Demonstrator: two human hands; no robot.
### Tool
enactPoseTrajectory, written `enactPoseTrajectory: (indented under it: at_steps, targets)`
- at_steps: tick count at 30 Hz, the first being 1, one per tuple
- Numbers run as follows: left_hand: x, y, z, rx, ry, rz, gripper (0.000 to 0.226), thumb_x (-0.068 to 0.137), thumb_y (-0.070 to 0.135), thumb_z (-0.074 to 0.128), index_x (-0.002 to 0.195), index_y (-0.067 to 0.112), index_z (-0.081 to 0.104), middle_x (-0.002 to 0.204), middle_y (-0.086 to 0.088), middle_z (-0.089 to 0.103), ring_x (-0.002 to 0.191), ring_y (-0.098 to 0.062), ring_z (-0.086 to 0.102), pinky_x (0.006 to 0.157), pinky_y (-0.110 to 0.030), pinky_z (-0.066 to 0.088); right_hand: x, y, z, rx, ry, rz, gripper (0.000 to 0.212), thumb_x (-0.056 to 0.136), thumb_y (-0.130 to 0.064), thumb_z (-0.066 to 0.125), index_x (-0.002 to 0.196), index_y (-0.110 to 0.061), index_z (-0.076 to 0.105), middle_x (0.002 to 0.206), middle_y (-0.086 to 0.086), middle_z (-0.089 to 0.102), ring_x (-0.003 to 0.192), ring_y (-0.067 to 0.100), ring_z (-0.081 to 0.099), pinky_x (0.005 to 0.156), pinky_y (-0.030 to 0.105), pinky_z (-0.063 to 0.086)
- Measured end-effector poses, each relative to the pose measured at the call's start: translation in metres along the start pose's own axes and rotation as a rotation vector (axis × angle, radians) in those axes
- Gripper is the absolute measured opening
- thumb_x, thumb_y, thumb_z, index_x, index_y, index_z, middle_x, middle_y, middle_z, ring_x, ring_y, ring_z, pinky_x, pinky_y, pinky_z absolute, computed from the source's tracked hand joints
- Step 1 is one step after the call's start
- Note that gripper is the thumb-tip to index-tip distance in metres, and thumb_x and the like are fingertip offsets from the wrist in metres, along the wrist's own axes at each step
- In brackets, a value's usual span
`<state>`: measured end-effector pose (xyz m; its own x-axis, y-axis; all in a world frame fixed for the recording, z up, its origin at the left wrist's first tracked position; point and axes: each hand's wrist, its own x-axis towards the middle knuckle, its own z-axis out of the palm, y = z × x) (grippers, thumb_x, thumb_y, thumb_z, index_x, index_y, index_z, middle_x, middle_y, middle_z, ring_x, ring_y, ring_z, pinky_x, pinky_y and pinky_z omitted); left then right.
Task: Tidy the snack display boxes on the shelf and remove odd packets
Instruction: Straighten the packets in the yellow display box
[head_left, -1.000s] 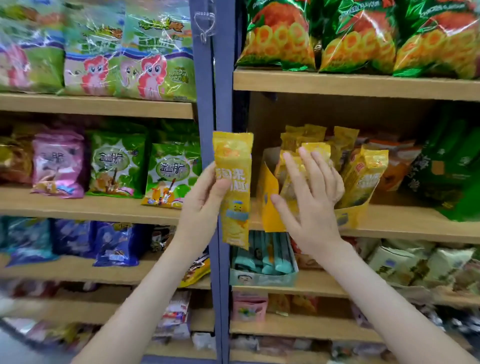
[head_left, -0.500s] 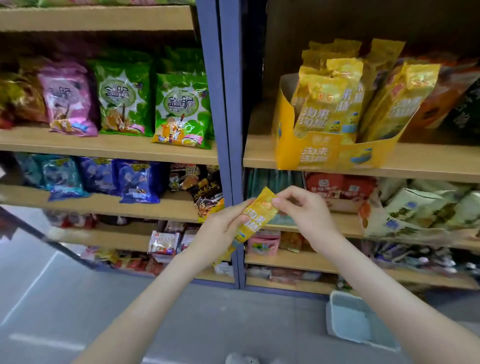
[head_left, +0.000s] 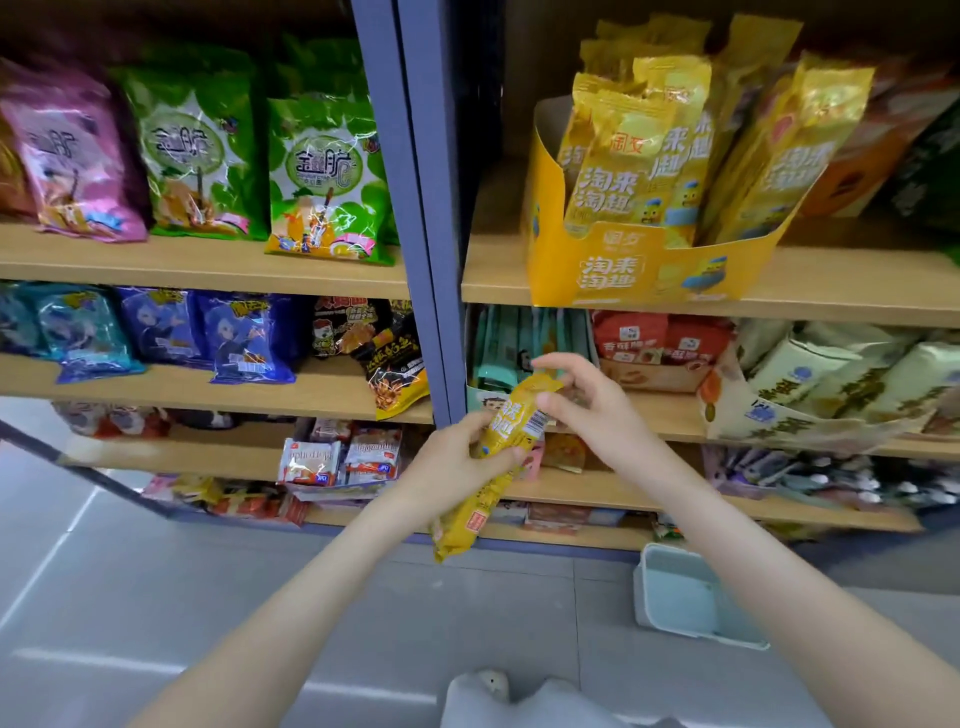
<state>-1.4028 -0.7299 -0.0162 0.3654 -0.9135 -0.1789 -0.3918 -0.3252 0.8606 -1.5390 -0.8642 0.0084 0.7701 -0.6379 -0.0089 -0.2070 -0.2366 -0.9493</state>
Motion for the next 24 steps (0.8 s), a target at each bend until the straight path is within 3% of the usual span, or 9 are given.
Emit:
enactPoseTrajectory:
  at_steps: [5,14,18,21,24]
  targets:
    - [0.004,0.002,-0.004,-0.176,-0.164,-0.048,0.021,0.090,0.032,0.067,0.107,0.042,0.062,0.102,0.019,0.070,0.098,0.000,0.065,0.090,-0.023,0.051,0.002,0.001,-0.011,-0.021,-0.046,0.044,0.018,0.091,-0.010,0.063,0.089,-0.027,0.066,0.095,0.000,0.068,0.093,0.020,0.065,0.083,0.037,0.057]
    - [0.008,0.007,-0.011,-0.198,-0.295,-0.108,0.019,0.094,0.031,0.060,0.110,0.043,0.060,0.109,0.020,0.066,0.096,0.006,0.063,0.077,-0.008,0.049,0.002,0.012,-0.020,0.164,-0.095,0.086,0.025,0.096,0.001,0.051,0.095,-0.016,0.068,0.092,0.011,0.067,0.075,0.009,0.062,0.072,0.022,0.053]
    - [0.011,0.005,-0.013,-0.158,-0.302,-0.089,0.018,0.096,0.032,0.057,0.109,0.044,0.060,0.109,0.019,0.067,0.102,0.000,0.064,0.089,-0.021,0.052,0.001,0.017,-0.019,0.239,-0.083,0.111,0.030,0.098,0.002,0.044,0.100,-0.015,0.069,0.085,0.002,0.067,0.074,0.007,0.061,0.078,0.027,0.054]
    - [0.013,-0.003,-0.013,-0.188,-0.308,-0.094,0.025,0.093,0.035,0.057,0.117,0.038,0.057,0.117,0.010,0.067,0.107,-0.009,0.065,0.096,-0.034,0.052,0.002,0.022,-0.020,0.136,-0.105,0.088,0.024,0.097,-0.005,0.052,0.107,-0.020,0.067,0.098,0.000,0.062,0.091,0.014,0.060,0.088,0.030,0.051]
    - [0.012,-0.006,-0.012,-0.238,-0.324,-0.122,0.034,0.094,0.034,0.055,0.126,0.023,0.050,0.115,-0.001,0.067,0.098,-0.010,0.068,0.086,-0.031,0.056,0.004,0.022,-0.020,-0.026,-0.062,0.052,0.020,0.092,-0.008,0.061,0.096,-0.027,0.064,0.102,-0.004,0.050,0.103,0.017,0.054,0.093,0.033,0.047]
